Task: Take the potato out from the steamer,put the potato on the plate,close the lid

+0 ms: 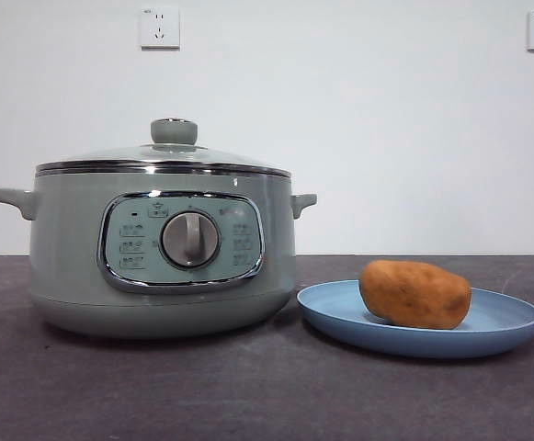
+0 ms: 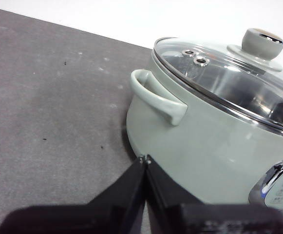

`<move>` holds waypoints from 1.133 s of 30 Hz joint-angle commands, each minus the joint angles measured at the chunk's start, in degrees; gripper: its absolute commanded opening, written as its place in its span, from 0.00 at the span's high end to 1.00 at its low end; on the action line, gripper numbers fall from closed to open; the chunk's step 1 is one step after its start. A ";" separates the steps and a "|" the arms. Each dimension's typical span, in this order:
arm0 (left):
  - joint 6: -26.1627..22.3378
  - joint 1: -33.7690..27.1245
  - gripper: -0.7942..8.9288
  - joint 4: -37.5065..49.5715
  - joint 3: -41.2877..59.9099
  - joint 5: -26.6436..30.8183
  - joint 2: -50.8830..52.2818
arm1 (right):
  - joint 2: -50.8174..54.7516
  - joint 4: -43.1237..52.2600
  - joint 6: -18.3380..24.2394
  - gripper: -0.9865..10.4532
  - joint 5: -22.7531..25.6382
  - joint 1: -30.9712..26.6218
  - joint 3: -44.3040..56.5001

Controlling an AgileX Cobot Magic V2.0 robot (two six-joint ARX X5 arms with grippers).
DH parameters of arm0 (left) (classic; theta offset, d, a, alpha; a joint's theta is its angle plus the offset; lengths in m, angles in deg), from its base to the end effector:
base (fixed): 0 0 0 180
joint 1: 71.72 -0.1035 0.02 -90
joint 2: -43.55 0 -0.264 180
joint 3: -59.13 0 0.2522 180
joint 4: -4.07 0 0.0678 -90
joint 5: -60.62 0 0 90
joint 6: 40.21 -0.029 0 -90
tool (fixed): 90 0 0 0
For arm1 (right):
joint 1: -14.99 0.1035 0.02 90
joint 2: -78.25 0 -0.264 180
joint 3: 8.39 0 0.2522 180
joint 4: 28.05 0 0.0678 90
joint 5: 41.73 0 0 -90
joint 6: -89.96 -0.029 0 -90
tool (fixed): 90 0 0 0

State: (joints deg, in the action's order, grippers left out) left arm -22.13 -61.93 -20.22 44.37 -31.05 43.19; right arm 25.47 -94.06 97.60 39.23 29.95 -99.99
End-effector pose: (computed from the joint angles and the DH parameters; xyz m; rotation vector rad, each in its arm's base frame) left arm 0.0941 -0.0171 0.1513 -0.3015 0.2024 -0.1706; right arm 0.1366 0.0412 0.4278 -0.1536 0.4494 0.4423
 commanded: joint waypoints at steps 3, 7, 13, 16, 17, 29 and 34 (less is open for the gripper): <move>-0.28 -0.17 0.92 0.00 0.74 0.13 0.02 | 8.90 8.50 -0.92 0.91 0.02 -3.74 10.25; -0.28 -0.17 0.92 0.00 0.74 0.13 0.02 | 17.44 19.85 -2.47 0.91 0.02 -7.04 23.43; -0.28 -0.17 0.92 -0.02 0.74 0.13 0.02 | 27.80 35.39 -8.52 0.91 0.13 -9.51 44.15; -0.28 -0.17 0.92 0.00 0.74 0.11 0.02 | 31.08 43.10 -11.13 0.91 0.15 -9.68 53.07; -0.28 -0.17 0.92 -0.02 0.74 0.13 0.02 | 32.15 45.18 -12.02 0.91 0.04 -9.68 56.33; -0.28 -0.17 0.92 -0.02 0.74 0.13 0.02 | 41.88 52.89 -20.61 0.91 0.24 -9.68 75.14; -0.28 -0.17 0.92 0.00 0.74 0.13 0.02 | 44.89 52.30 -21.33 0.91 0.63 -9.68 77.53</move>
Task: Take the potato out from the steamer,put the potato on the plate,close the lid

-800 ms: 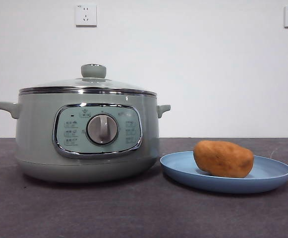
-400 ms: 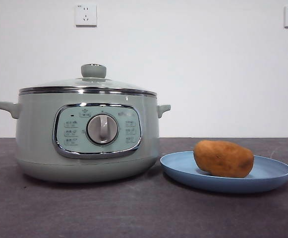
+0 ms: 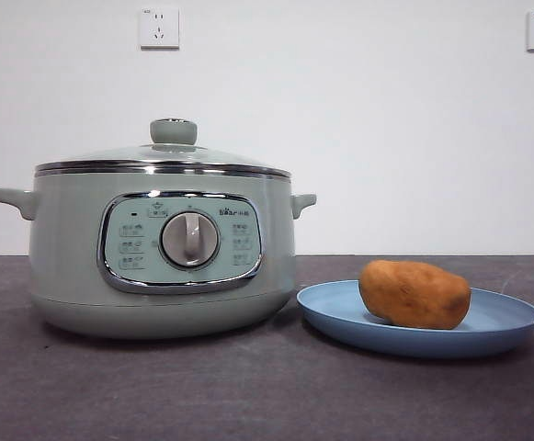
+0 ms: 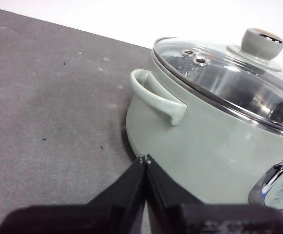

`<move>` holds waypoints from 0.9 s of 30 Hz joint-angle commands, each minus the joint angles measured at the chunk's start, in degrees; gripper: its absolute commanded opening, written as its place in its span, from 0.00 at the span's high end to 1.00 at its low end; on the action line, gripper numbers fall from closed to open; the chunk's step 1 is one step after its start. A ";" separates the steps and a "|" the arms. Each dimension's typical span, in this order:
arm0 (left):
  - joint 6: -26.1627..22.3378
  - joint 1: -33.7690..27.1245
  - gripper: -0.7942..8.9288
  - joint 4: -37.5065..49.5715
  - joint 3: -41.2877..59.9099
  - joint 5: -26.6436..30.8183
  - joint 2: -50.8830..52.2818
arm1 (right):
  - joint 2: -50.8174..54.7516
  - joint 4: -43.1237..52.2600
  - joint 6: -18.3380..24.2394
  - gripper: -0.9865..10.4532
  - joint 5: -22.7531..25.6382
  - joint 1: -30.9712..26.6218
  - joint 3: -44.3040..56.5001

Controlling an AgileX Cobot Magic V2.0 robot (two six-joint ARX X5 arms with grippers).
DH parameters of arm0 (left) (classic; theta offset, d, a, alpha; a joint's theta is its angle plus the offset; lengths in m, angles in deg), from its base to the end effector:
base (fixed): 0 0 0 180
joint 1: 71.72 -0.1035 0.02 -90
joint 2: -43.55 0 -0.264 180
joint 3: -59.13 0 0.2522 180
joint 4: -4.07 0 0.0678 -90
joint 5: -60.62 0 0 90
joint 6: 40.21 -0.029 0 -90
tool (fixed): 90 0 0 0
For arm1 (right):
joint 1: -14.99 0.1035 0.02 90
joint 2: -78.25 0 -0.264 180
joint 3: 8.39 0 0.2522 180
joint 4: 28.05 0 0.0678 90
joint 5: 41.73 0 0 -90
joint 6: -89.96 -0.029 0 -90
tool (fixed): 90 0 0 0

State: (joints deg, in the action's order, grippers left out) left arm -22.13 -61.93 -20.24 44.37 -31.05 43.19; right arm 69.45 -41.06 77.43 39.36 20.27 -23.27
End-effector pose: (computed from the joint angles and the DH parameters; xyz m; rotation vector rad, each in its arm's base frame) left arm 0.0941 -0.0171 0.1512 -0.3014 0.2028 -0.1705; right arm 0.1048 0.0142 0.1590 0.2211 0.1478 0.2331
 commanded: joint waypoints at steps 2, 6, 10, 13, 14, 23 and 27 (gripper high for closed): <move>-0.28 -0.17 0.92 0.00 0.74 0.13 0.02 | 1.38 -1.27 -1.11 0.91 0.57 0.00 0.81; -0.31 -0.17 0.92 0.02 0.74 0.13 0.02 | 1.73 -2.38 -1.07 0.91 2.14 0.00 0.81; -0.28 -0.17 0.92 0.00 0.74 0.13 0.02 | 4.83 -8.52 -1.09 0.91 4.85 0.02 0.81; -0.28 -0.17 0.92 0.00 0.74 0.11 0.02 | 7.52 -11.26 -0.33 0.91 6.34 0.00 0.81; -0.28 -0.17 0.92 0.00 0.74 0.11 0.02 | 8.50 -11.32 0.09 0.91 6.36 0.00 0.81; -0.28 -0.17 0.92 0.02 0.74 0.13 0.02 | 8.72 -11.13 2.05 0.91 6.29 -0.02 0.79; -0.28 -0.17 0.92 0.02 0.74 0.13 0.02 | 8.70 -11.13 2.05 0.91 6.29 -0.02 0.76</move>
